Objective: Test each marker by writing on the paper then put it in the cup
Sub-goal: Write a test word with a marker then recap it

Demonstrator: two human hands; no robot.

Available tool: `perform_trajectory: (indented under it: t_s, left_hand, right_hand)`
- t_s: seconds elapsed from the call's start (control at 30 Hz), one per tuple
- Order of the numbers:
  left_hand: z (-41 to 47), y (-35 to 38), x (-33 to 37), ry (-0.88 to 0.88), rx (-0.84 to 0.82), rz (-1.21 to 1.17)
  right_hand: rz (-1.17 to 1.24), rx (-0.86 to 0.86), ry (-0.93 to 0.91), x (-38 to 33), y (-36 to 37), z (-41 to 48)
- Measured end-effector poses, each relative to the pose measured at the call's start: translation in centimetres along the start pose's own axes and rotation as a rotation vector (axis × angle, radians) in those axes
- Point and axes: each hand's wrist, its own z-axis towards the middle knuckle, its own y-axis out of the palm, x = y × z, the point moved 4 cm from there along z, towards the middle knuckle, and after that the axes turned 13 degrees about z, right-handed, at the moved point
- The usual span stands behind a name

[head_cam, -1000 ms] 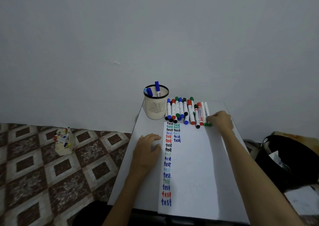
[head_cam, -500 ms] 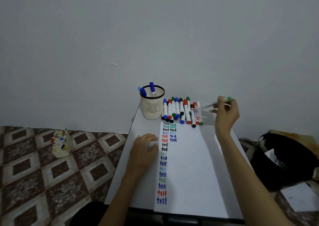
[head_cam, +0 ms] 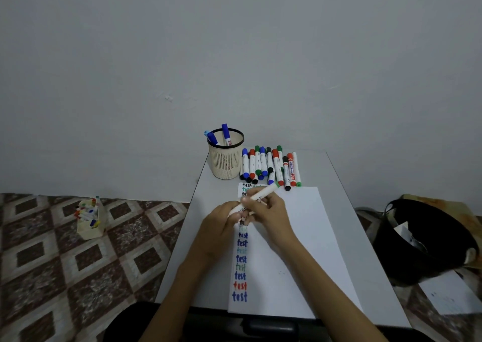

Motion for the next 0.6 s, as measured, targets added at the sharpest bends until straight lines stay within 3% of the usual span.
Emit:
perform_trajectory:
  t_s: [0.43,0.6]
  left_hand:
    - [-0.2,-0.3,0.3,0.087,0.004,0.038]
    - [-0.2,0.1,0.0,-0.025,-0.027,0.015]
  right_hand:
    - [0.049,-0.087,0.020,0.5,-0.6,-0.1]
    - [0.103,0.061,-0.060,-0.5,-1.4,0.1]
